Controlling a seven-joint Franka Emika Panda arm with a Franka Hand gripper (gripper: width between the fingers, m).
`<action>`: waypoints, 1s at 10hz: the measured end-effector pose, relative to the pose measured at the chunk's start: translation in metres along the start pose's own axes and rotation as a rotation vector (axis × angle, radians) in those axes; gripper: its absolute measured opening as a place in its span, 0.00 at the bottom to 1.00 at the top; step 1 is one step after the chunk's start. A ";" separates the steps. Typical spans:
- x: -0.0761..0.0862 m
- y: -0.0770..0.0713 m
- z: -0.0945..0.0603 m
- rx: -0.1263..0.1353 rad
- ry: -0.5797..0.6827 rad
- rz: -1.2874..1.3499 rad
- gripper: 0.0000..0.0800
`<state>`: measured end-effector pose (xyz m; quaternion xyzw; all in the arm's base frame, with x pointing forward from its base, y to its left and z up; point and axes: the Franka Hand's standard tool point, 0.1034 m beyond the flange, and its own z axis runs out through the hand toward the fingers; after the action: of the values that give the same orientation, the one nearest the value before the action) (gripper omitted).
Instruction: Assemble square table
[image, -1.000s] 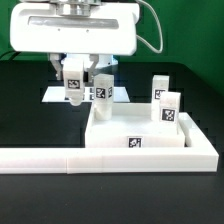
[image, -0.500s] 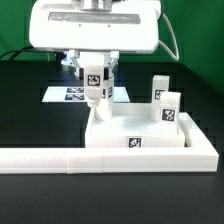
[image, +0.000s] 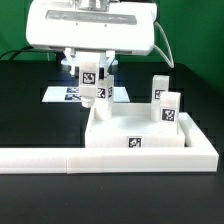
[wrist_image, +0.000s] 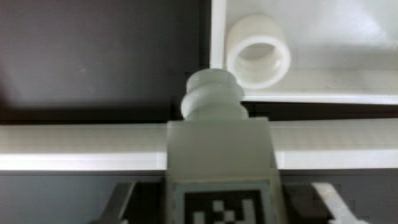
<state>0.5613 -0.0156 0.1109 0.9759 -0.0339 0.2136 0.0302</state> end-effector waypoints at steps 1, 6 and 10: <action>0.002 -0.005 0.001 0.004 0.012 -0.006 0.36; 0.011 -0.002 0.011 0.018 0.045 -0.039 0.36; 0.009 -0.006 0.011 0.027 0.043 -0.036 0.36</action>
Offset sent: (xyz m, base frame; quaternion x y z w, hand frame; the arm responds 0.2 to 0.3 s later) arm 0.0181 0.0284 -0.0039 0.0709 0.0415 0.0105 0.9966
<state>0.5751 -0.0110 0.1042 0.9719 -0.0128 0.2342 0.0216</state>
